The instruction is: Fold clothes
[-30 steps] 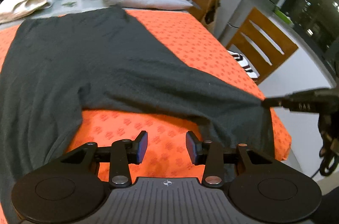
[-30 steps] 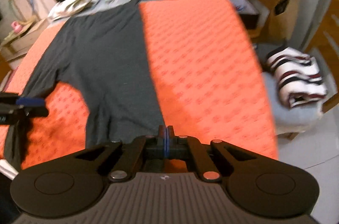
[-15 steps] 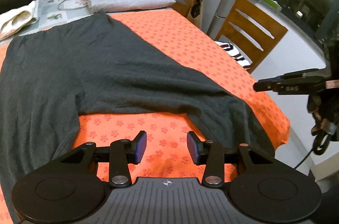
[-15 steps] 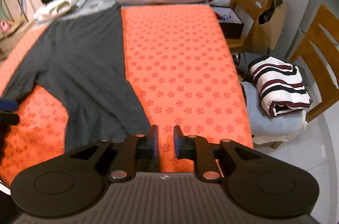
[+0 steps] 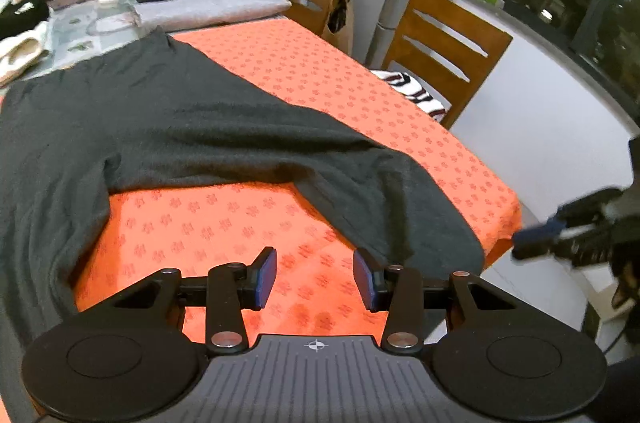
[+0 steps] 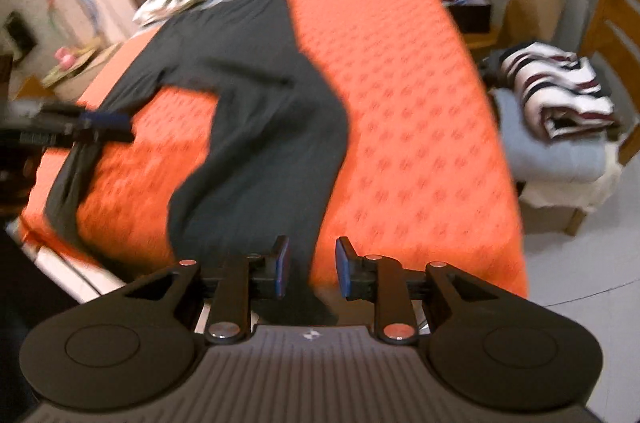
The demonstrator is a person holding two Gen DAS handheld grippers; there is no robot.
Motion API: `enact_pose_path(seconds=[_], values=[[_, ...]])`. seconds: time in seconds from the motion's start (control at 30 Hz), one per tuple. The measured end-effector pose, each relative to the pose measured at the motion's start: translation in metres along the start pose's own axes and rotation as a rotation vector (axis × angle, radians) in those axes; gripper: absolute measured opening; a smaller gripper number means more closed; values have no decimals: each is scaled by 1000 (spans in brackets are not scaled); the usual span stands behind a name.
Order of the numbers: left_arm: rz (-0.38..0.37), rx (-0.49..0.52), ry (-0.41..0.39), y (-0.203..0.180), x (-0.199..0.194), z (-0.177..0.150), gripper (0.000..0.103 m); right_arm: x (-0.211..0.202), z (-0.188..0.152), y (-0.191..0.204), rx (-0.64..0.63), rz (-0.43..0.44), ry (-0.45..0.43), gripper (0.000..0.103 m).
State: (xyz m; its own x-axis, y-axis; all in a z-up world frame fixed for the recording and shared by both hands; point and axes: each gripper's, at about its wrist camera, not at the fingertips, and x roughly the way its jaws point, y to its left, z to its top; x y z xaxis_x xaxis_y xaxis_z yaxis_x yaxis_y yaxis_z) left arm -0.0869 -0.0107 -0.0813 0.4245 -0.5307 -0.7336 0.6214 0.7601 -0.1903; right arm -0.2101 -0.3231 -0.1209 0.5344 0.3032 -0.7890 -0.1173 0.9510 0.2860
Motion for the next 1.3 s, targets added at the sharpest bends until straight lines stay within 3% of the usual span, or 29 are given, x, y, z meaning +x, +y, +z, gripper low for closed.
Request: enact_pose_path(seconds=[0.2,0.53,0.57,0.63,0.83,0.97,1.3], values=[[142,-115,-42,-33,-33,-27,47,36,-37,-5,-46,85,59,32],[336,-191,-55,-75,-78,-74,47,96,-54,-9,-147,128,31,39],[348,-194,-59,-78,-81,-76,47,98,-54,-10,-153,145,22,36],[371,-185,-60,-82,-87,-78,47,98,-54,-10,-171,197,4,6],[406,-175,-103,-85,-95,-71,47,49,-49,-9,-182,409,-41,3],[405,-182,-136,-85,-96,-63,47,2,-27,-8,-178,543,-107,3],[299,-147,-229,-111,-122,-49,52,-69,63,24,-234,623,-277,3]])
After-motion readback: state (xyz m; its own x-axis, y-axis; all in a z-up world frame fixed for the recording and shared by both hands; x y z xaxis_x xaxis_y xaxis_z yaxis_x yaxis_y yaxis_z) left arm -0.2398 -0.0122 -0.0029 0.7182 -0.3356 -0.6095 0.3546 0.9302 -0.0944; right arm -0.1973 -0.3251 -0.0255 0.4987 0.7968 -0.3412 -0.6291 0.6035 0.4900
